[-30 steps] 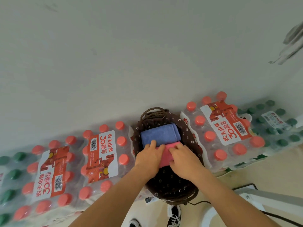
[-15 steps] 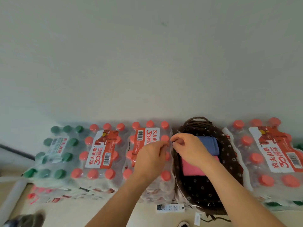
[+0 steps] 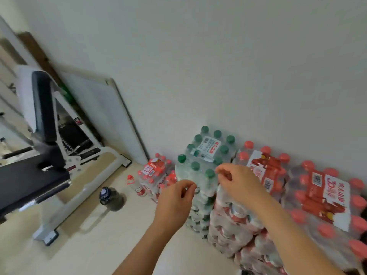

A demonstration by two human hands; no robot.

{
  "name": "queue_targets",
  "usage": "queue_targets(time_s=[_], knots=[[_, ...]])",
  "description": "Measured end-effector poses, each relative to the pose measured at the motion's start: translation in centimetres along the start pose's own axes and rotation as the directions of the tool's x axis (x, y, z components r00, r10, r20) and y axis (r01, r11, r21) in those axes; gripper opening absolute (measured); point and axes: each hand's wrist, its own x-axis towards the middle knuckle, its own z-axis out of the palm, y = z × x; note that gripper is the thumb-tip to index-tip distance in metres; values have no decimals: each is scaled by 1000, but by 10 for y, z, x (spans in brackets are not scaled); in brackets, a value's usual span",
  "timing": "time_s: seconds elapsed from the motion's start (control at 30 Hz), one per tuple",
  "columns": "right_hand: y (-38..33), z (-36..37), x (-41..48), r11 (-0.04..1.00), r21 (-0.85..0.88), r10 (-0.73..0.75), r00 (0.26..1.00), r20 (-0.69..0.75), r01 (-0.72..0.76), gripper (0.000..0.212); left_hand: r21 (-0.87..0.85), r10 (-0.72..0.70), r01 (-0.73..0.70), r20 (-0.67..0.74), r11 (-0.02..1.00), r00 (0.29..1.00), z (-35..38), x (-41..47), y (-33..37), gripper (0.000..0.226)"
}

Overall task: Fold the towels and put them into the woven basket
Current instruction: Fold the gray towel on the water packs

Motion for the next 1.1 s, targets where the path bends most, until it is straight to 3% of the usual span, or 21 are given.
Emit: queue_targets(time_s=[0.23, 0.43, 0.57, 0.73, 0.97, 1.1], knots=[[-146, 130, 53, 979, 33, -198, 902, 383, 201, 19, 5, -209, 215, -202, 977, 957, -131, -28, -118, 38], [-243, 219, 93, 941, 68, -313, 782, 539, 330, 45, -117, -444, 432, -362, 894, 820, -214, -47, -195, 25], [-291, 269, 124, 934, 190, -355, 722, 594, 303, 44, -135, -503, 499, -440, 856, 744, -255, -48, -233, 28], [-350, 309, 184, 896, 304, -442, 710, 548, 323, 39, -62, -476, 527, -526, 848, 705, -308, 0, -275, 27], [-423, 306, 327, 839, 305, -541, 752, 376, 451, 48, 15, -326, 411, -585, 911, 742, -386, 154, -301, 28], [-462, 300, 408, 840, 307, -528, 804, 274, 447, 50, 40, -261, 346, -579, 937, 773, -432, 242, -314, 28]])
